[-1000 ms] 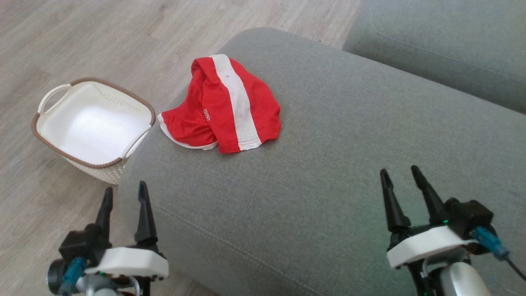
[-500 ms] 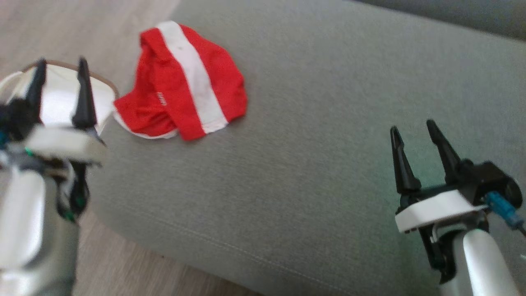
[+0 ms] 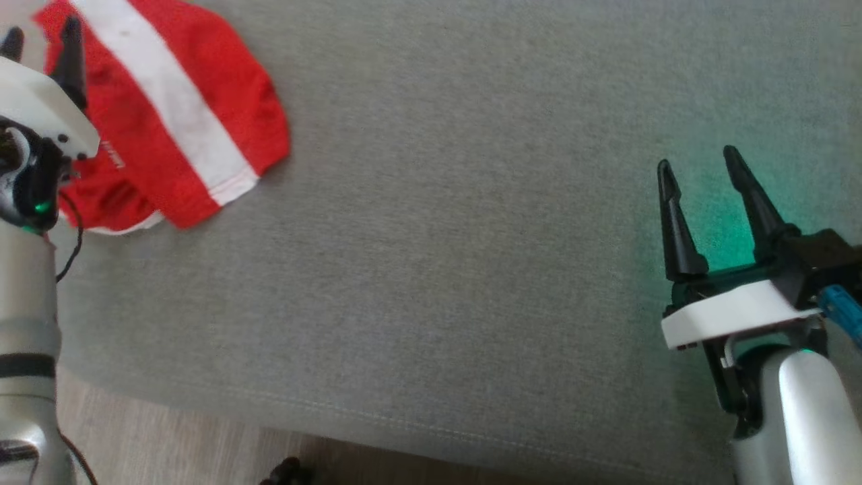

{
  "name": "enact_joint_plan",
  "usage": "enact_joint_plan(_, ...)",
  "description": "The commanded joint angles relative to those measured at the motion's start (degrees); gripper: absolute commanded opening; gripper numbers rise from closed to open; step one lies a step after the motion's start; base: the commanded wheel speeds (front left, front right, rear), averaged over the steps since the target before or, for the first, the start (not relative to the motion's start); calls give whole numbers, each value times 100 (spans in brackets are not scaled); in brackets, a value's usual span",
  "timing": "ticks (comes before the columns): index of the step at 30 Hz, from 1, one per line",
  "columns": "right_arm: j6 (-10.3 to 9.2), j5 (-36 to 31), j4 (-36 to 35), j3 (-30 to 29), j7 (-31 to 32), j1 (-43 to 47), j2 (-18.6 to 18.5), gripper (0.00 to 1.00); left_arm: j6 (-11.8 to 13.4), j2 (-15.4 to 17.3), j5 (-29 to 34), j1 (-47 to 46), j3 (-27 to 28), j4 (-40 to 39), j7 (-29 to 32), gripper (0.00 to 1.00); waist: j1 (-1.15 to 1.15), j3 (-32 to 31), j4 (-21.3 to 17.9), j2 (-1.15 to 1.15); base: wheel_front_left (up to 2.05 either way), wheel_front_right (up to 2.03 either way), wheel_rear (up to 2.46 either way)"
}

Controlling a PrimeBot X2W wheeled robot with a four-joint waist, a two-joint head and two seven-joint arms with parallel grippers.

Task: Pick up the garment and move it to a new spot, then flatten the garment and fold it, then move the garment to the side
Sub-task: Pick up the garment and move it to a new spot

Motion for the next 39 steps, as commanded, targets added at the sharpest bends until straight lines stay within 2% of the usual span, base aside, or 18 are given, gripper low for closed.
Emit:
enact_joint_plan(1,37,-40,-238,136,-2,-168,-16,100,-20,372,-21,-177,151,-3,89,100,-2,233,-204,0,0,0,0)
enact_joint_plan(9,37,-18,-227,128,-38,-198,-16,100,118,346,-79,-400,114,684,425,100,-2,316,-237,0,0,0,0)
enact_joint_plan(10,37,-8,-213,143,-48,-210,-16,100,124,323,-85,-437,91,782,418,97,-2,318,-230,0,0,0,0)
enact_joint_plan(11,37,-3,-208,154,-54,-216,-16,100,121,304,-101,-454,91,821,390,75,-2,316,-227,0,0,0,0)
enact_joint_plan(13,37,8,-191,180,-68,-228,-16,100,115,245,-138,-472,90,896,322,10,-2,305,-223,0,0,0,0)
enact_joint_plan(14,37,16,-177,194,-77,-234,-16,100,93,215,-167,-476,87,939,300,0,-2,295,-224,0,0,0,0)
enact_joint_plan(18,37,45,-125,236,-109,-263,-16,100,3,159,-250,-498,72,1054,88,0,-2,235,-250,0,0,0,0)
enact_joint_plan(28,37,191,79,220,-283,-203,-16,100,-131,261,-256,-714,-62,949,-529,0,-2,-227,-344,0,0,0,0)
enact_joint_plan(34,37,397,343,240,-456,-122,-16,100,-205,238,-196,-766,-398,511,-839,0,-2,-724,-440,0,0,0,0)
enact_joint_plan(39,37,578,568,248,-611,-36,-16,100,-229,176,-213,-729,-814,-82,-839,0,-2,-1142,-619,0,0,0,0)
